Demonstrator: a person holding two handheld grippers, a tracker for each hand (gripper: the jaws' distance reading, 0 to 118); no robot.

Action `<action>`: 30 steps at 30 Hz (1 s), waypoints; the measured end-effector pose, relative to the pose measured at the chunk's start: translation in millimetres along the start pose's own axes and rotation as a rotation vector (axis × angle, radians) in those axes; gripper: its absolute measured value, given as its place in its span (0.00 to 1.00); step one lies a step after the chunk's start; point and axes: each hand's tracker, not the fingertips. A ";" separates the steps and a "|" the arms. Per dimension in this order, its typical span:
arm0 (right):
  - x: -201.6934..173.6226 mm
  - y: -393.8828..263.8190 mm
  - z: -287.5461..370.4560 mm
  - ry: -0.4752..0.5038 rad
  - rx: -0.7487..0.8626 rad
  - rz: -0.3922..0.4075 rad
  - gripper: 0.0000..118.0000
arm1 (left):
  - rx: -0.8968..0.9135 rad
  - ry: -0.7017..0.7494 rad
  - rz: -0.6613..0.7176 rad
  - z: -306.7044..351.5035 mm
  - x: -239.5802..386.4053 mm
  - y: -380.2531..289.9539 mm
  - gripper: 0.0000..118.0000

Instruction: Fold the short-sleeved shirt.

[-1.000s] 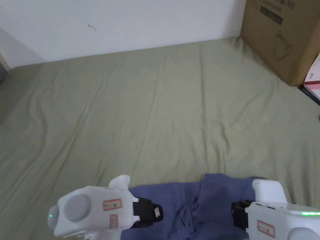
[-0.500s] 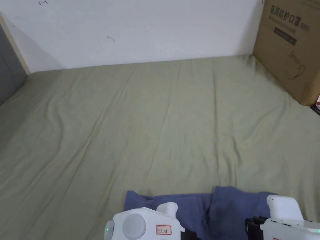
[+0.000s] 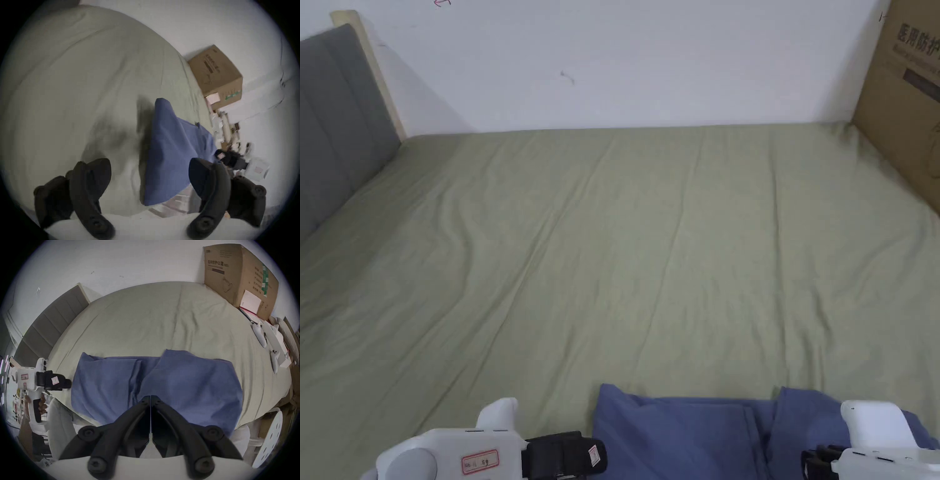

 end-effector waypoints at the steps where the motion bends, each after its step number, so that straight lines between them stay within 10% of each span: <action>1: -3.6 1.2 -1.6 0.005 -0.006 0.011 0.01 | -0.007 -0.042 0.033 -4.8 -3.9 0.7 0.87; 7: -27.4 9.4 -4.8 0.005 -0.022 0.061 0.01 | -0.031 -0.234 0.107 -46.1 -8.9 10.8 0.89; 8: -28.7 11.0 -4.0 0.014 -0.016 0.052 0.01 | -0.045 -0.249 0.123 -51.7 -7.1 12.7 0.80; 11: -30.9 14.9 -4.8 0.032 -0.013 0.033 0.01 | -0.128 -0.258 0.124 -72.8 -3.3 15.9 0.09; 30: -21.2 20.4 -17.0 0.029 -0.030 -0.009 0.01 | 0.036 -0.063 0.089 84.8 -76.3 59.2 0.08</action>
